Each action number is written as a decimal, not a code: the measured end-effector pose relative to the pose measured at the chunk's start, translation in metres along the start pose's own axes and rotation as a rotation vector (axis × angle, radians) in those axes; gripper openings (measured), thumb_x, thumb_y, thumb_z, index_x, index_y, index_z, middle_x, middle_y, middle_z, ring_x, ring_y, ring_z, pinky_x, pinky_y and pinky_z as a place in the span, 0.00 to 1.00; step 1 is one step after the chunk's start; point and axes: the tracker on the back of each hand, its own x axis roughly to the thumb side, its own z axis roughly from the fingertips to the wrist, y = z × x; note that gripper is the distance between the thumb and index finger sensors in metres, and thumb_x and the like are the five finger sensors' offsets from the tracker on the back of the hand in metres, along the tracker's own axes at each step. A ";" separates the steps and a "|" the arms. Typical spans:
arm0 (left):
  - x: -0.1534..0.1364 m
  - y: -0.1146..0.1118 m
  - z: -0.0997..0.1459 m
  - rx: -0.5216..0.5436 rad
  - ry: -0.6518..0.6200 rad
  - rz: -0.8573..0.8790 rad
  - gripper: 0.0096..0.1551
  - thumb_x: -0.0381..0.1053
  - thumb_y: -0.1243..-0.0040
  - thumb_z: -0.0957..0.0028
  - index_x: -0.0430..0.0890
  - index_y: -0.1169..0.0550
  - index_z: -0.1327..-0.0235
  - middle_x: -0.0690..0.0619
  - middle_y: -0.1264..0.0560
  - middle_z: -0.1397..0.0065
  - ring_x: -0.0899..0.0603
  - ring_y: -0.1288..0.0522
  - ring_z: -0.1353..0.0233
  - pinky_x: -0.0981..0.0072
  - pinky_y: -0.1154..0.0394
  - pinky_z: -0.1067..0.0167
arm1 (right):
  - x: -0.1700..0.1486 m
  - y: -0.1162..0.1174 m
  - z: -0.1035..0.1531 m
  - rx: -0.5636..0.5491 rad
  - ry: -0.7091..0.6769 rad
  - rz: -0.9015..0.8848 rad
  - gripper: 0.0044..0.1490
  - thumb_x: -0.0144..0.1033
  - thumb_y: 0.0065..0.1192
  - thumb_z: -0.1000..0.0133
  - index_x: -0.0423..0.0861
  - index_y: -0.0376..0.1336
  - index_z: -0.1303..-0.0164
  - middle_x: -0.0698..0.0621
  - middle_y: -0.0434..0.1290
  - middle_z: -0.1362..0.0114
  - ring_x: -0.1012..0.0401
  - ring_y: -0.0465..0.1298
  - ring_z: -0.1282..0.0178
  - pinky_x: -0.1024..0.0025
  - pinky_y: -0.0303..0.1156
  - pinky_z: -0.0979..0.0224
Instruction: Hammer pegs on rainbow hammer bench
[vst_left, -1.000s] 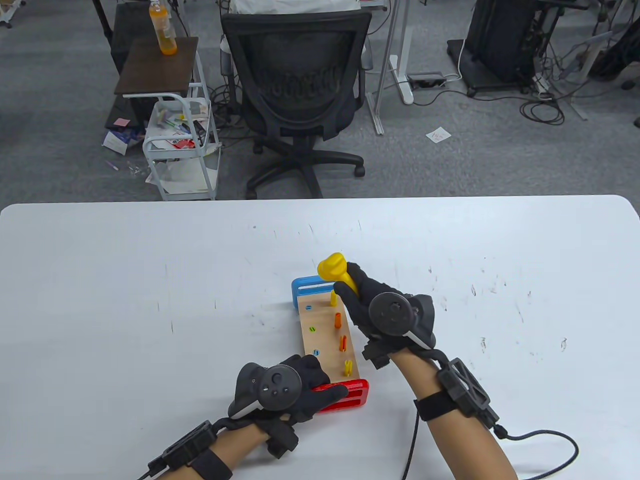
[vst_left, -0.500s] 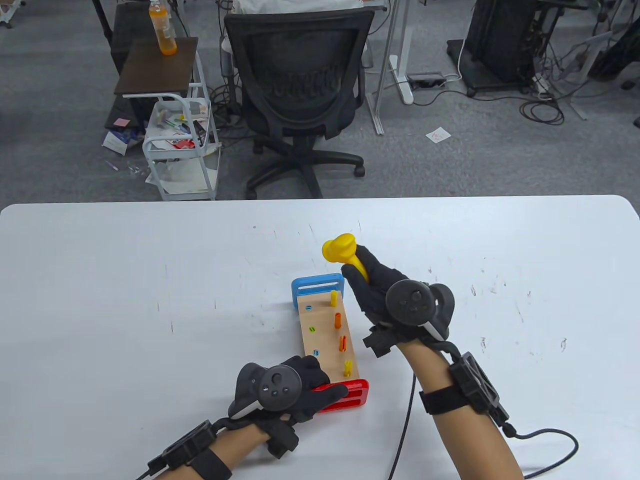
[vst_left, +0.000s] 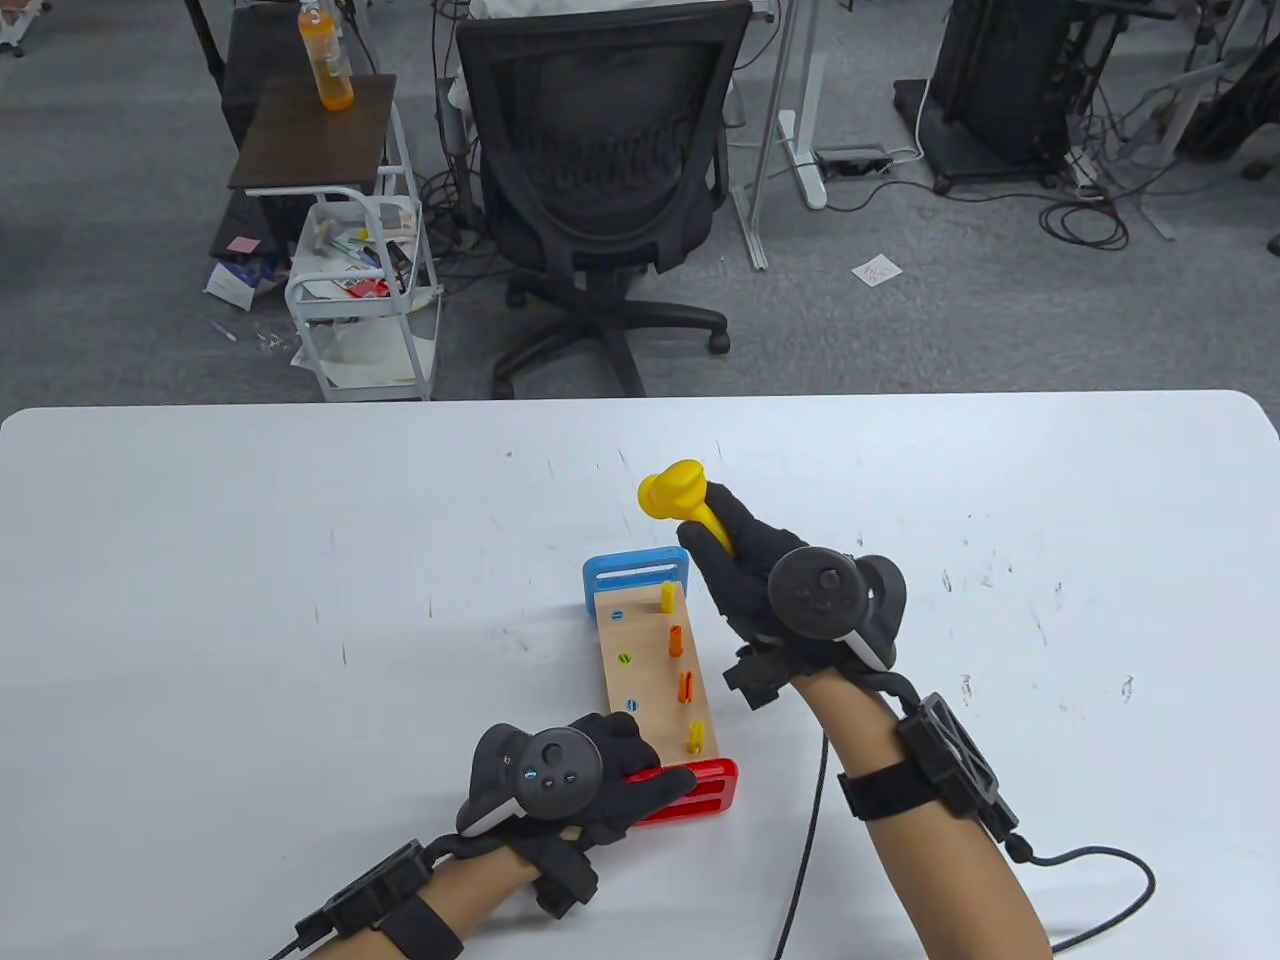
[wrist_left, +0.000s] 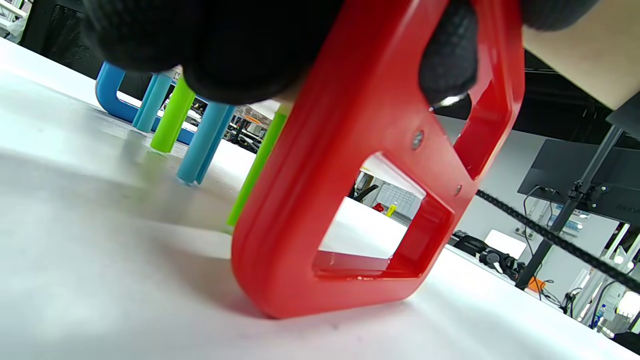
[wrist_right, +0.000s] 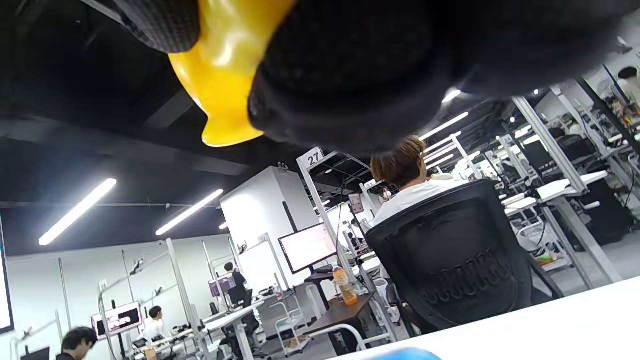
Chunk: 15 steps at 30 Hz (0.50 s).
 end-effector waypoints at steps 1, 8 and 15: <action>0.000 0.000 0.000 -0.001 -0.002 -0.002 0.35 0.82 0.53 0.47 0.55 0.12 0.69 0.54 0.20 0.49 0.45 0.19 0.54 0.56 0.19 0.52 | -0.005 0.011 0.005 0.021 -0.012 0.038 0.39 0.53 0.48 0.34 0.36 0.63 0.25 0.44 0.84 0.56 0.57 0.84 0.74 0.59 0.83 0.64; 0.000 0.000 0.000 -0.002 -0.004 -0.002 0.36 0.82 0.53 0.47 0.55 0.12 0.69 0.54 0.20 0.49 0.45 0.19 0.54 0.56 0.18 0.52 | -0.016 0.036 0.018 0.263 0.057 0.073 0.39 0.53 0.48 0.34 0.36 0.64 0.25 0.44 0.84 0.57 0.58 0.84 0.75 0.60 0.83 0.65; 0.001 0.000 0.000 -0.003 -0.005 -0.006 0.36 0.82 0.53 0.48 0.55 0.13 0.69 0.54 0.20 0.49 0.45 0.19 0.54 0.56 0.18 0.52 | 0.007 -0.013 -0.004 0.019 -0.017 0.018 0.39 0.54 0.49 0.35 0.37 0.63 0.24 0.44 0.84 0.55 0.56 0.84 0.73 0.58 0.82 0.63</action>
